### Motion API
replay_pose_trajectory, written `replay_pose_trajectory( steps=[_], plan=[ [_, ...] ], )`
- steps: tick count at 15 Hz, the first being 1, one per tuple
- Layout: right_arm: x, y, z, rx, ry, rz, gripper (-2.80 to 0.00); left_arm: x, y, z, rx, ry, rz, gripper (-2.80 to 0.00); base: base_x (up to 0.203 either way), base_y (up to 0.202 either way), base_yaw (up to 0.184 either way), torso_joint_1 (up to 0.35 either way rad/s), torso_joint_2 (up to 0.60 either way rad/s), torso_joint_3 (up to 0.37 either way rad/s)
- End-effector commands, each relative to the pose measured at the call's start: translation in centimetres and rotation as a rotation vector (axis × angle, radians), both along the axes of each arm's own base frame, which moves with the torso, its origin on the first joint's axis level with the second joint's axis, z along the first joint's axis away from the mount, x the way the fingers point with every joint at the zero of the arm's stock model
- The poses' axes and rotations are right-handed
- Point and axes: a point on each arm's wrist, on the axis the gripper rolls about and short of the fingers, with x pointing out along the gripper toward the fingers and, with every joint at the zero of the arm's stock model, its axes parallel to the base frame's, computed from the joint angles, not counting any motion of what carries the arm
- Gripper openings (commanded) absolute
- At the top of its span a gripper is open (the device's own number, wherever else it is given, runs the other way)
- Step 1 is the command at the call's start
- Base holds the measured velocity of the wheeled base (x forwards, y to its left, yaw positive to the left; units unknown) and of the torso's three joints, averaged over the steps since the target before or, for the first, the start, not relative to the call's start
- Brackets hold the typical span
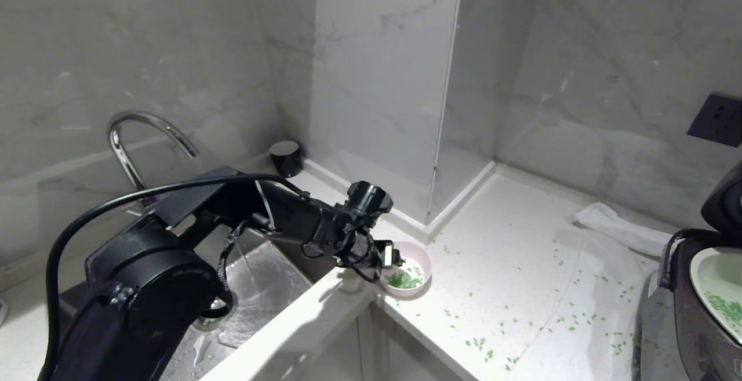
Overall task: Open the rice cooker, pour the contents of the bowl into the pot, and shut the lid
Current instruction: Pick up the bowl on the table
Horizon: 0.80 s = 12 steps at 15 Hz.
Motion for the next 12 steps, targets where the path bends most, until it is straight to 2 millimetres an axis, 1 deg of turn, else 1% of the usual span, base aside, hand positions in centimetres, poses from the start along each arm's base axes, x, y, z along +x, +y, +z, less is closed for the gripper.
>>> replay_pose_trajectory(
  steps=[1, 3, 4, 10, 12],
  plan=[
    [0.01, 0.00, 0.00, 0.000, 0.002, 0.001, -2.80, 0.36, -0.32, -0.78, 0.008, 0.014, 0.003, 0.00, 0.000, 0.000, 0.000, 0.000, 0.00, 0.000],
    [0.01, 0.00, 0.00, 0.000, 0.002, 0.001, -2.80, 0.20, -0.47, -0.89, 0.012, 0.019, -0.003, 0.00, 0.000, 0.000, 0.000, 0.000, 0.00, 0.000],
    [0.01, 0.00, 0.00, -0.001, 0.002, 0.001, -2.80, 0.07, -0.60, -0.93, 0.014, 0.021, -0.007, -2.80, 0.000, 0.000, 0.000, 0.000, 0.00, 0.000],
    [0.01, 0.00, 0.00, -0.001, 0.002, 0.001, -2.80, -0.06, -0.82, -0.97, 0.015, 0.020, -0.014, -2.80, 0.000, 0.000, 0.000, 0.000, 0.00, 0.000],
    [0.01, 0.00, 0.00, 0.000, 0.002, 0.001, -2.80, -0.10, -0.89, -1.32, 0.019, 0.028, -0.013, -2.80, 0.000, 0.000, 0.000, 0.000, 0.00, 0.000]
  ],
)
